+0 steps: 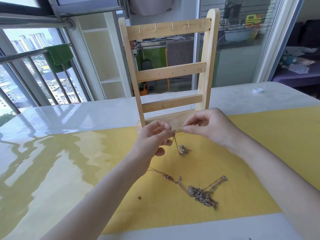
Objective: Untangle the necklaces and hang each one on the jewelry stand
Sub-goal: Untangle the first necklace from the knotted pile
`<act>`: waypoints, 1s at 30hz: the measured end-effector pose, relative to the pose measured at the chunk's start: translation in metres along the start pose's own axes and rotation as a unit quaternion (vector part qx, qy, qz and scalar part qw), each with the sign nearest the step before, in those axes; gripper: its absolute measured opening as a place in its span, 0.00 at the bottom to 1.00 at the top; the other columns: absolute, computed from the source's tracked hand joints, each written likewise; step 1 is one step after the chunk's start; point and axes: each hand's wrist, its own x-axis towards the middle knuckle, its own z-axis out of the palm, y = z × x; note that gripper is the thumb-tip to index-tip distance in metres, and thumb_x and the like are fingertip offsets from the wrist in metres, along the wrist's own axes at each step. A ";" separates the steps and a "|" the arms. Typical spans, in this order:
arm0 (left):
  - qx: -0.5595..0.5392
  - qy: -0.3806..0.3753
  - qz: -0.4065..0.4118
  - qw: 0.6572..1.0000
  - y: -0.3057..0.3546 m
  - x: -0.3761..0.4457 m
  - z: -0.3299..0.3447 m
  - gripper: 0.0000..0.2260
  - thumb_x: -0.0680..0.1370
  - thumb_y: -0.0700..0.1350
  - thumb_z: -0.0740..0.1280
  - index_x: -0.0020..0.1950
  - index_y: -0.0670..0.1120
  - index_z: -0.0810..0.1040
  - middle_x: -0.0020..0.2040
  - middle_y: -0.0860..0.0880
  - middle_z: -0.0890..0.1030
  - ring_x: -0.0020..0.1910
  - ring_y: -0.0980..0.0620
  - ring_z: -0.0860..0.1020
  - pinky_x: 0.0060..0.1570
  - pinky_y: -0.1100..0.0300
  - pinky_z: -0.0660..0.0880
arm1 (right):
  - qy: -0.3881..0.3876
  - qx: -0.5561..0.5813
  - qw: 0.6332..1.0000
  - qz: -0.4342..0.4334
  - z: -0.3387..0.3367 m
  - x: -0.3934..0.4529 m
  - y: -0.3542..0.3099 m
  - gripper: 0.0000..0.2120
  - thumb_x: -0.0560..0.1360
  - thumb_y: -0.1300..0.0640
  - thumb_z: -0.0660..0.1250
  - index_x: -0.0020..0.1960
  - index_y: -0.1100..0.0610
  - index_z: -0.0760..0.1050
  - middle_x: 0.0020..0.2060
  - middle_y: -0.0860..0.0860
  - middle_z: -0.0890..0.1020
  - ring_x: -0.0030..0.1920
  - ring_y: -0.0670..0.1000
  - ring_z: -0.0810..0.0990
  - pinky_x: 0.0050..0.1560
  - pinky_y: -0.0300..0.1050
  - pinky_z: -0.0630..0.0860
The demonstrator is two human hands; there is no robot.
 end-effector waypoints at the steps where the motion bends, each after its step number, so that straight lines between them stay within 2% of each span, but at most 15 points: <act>1: 0.007 0.002 0.001 1.000 0.000 0.000 0.000 0.08 0.77 0.36 0.65 0.41 0.47 0.72 0.37 0.52 0.76 0.30 0.57 0.74 0.25 0.68 0.65 | 0.009 -0.027 0.999 -0.020 0.001 0.001 -0.001 0.04 0.70 0.62 0.74 0.38 0.56 0.81 0.32 0.45 0.81 0.34 0.41 0.76 0.38 0.34 0.74; 4: 0.036 0.003 0.010 0.999 -0.003 -0.001 0.003 0.07 0.77 0.36 0.65 0.42 0.46 0.72 0.38 0.50 0.75 0.30 0.57 0.75 0.24 0.67 0.64 | 0.032 -0.092 0.994 -0.048 0.006 0.001 0.000 0.04 0.70 0.61 0.73 0.38 0.55 0.81 0.32 0.46 0.80 0.34 0.41 0.75 0.40 0.35 0.73; 7: 0.074 0.003 0.039 0.996 -0.006 -0.002 0.006 0.07 0.77 0.34 0.64 0.42 0.44 0.72 0.38 0.50 0.75 0.30 0.57 0.75 0.24 0.66 0.65 | 0.019 -0.128 0.991 -0.036 0.012 0.000 0.000 0.04 0.71 0.61 0.72 0.38 0.55 0.80 0.25 0.43 0.72 0.28 0.40 0.69 0.33 0.31 0.67; 9: 0.111 0.010 0.068 0.991 -0.008 -0.001 0.006 0.07 0.76 0.34 0.65 0.41 0.45 0.72 0.37 0.52 0.75 0.30 0.56 0.73 0.24 0.66 0.65 | -0.012 -0.148 0.989 -0.018 0.014 -0.001 -0.001 0.04 0.72 0.60 0.72 0.39 0.55 0.80 0.19 0.42 0.67 0.25 0.41 0.67 0.30 0.31 0.63; 12: 0.216 0.026 0.128 0.968 -0.013 0.001 0.005 0.09 0.73 0.34 0.66 0.40 0.47 0.72 0.37 0.56 0.74 0.29 0.55 0.70 0.29 0.67 0.66 | -0.017 -0.158 0.987 -0.015 0.013 -0.002 -0.004 0.05 0.73 0.58 0.71 0.38 0.54 0.80 0.15 0.38 0.67 0.24 0.38 0.70 0.28 0.30 0.63; 15: 0.303 0.047 0.136 0.942 -0.018 0.003 0.002 0.10 0.73 0.35 0.65 0.39 0.50 0.71 0.37 0.56 0.73 0.27 0.58 0.69 0.31 0.68 0.66 | 0.017 -0.136 0.990 -0.033 0.012 -0.002 -0.002 0.05 0.72 0.57 0.72 0.37 0.54 0.81 0.16 0.42 0.66 0.22 0.42 0.66 0.29 0.29 0.62; 17: 0.270 0.057 0.111 0.955 -0.019 0.005 0.000 0.09 0.75 0.36 0.65 0.40 0.49 0.72 0.37 0.55 0.74 0.26 0.60 0.71 0.27 0.70 0.64 | 0.035 -0.125 0.990 -0.046 0.012 -0.001 0.000 0.05 0.72 0.57 0.72 0.38 0.56 0.82 0.17 0.43 0.65 0.23 0.43 0.65 0.32 0.27 0.62; 22: 0.127 0.073 0.083 0.986 -0.015 0.007 0.000 0.05 0.78 0.38 0.66 0.43 0.44 0.72 0.38 0.50 0.76 0.27 0.57 0.75 0.21 0.67 0.63 | 0.054 -0.103 0.991 -0.059 0.012 0.002 0.002 0.06 0.71 0.59 0.73 0.36 0.52 0.81 0.18 0.44 0.62 0.24 0.44 0.63 0.30 0.32 0.61; 24: 0.139 0.077 0.101 0.982 -0.016 0.006 -0.001 0.05 0.77 0.40 0.67 0.43 0.44 0.72 0.39 0.50 0.77 0.27 0.56 0.76 0.22 0.69 0.63 | 0.054 -0.095 0.992 -0.056 0.012 0.003 0.004 0.07 0.72 0.59 0.73 0.36 0.52 0.80 0.17 0.44 0.62 0.24 0.44 0.62 0.30 0.34 0.60; 27: 0.230 0.077 0.144 0.959 -0.019 0.006 -0.001 0.06 0.76 0.42 0.69 0.43 0.48 0.72 0.36 0.53 0.78 0.27 0.56 0.78 0.27 0.69 0.67 | 0.042 -0.089 0.994 -0.050 0.012 0.004 0.009 0.06 0.72 0.59 0.72 0.37 0.53 0.80 0.18 0.43 0.61 0.24 0.44 0.61 0.30 0.38 0.59; 30: 0.301 0.055 0.166 0.938 -0.023 0.006 -0.002 0.08 0.77 0.39 0.66 0.43 0.50 0.72 0.37 0.53 0.77 0.32 0.59 0.81 0.27 0.66 0.72 | 0.030 -0.086 0.995 -0.050 0.011 0.003 0.011 0.05 0.73 0.59 0.72 0.38 0.55 0.81 0.18 0.43 0.62 0.23 0.44 0.61 0.30 0.39 0.59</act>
